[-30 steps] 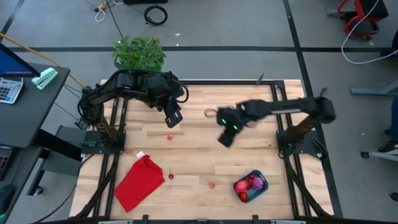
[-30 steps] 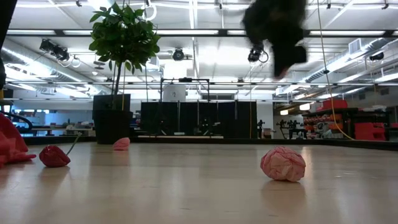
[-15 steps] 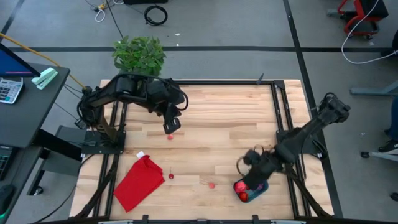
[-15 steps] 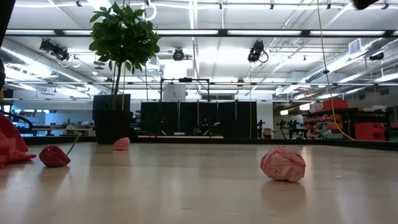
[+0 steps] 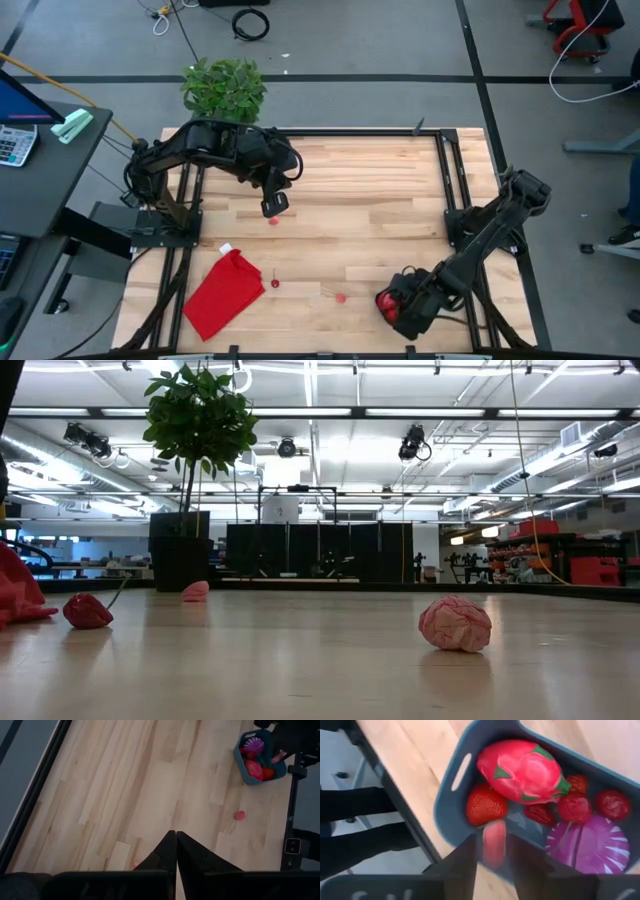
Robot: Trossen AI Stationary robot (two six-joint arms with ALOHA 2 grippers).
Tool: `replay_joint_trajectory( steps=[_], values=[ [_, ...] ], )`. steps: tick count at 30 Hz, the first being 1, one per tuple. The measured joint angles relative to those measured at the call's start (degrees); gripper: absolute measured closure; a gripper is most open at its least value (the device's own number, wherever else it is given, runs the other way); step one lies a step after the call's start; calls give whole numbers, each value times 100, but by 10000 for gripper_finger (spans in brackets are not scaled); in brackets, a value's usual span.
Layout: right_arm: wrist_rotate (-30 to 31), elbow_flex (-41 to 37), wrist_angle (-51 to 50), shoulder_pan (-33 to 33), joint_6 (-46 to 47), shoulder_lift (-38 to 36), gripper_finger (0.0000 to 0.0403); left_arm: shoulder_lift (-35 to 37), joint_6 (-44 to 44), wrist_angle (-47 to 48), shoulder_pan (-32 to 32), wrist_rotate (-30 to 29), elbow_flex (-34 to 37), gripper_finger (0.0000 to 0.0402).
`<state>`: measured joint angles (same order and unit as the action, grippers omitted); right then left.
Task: Pick and placing Produce into tupperware
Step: Put the top peach into the bin
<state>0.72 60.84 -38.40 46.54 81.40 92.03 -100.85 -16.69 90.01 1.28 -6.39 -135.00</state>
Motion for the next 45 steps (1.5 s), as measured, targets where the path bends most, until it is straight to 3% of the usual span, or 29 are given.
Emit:
replay_joint_trajectory(
  steps=[12,17,25,34,42,45],
  values=[
    [-19,0,31,-191,3,125,219,-3,-2,1,-2,0,0,375],
    [99,4,37,-477,-126,-263,217,21,-56,-1,0,0,2,382],
    [850,7,153,-953,-802,-630,229,45,-177,1,157,0,2,383],
    [934,7,640,-1161,-1558,-617,233,190,-1490,-1,675,-31,7,382],
    [837,7,892,-1191,-2450,-615,199,773,-2935,-4,1615,-1888,19,389],
    [895,7,871,-1265,-2485,-615,188,1066,-3230,-3,1886,-2122,203,385]
  ],
)
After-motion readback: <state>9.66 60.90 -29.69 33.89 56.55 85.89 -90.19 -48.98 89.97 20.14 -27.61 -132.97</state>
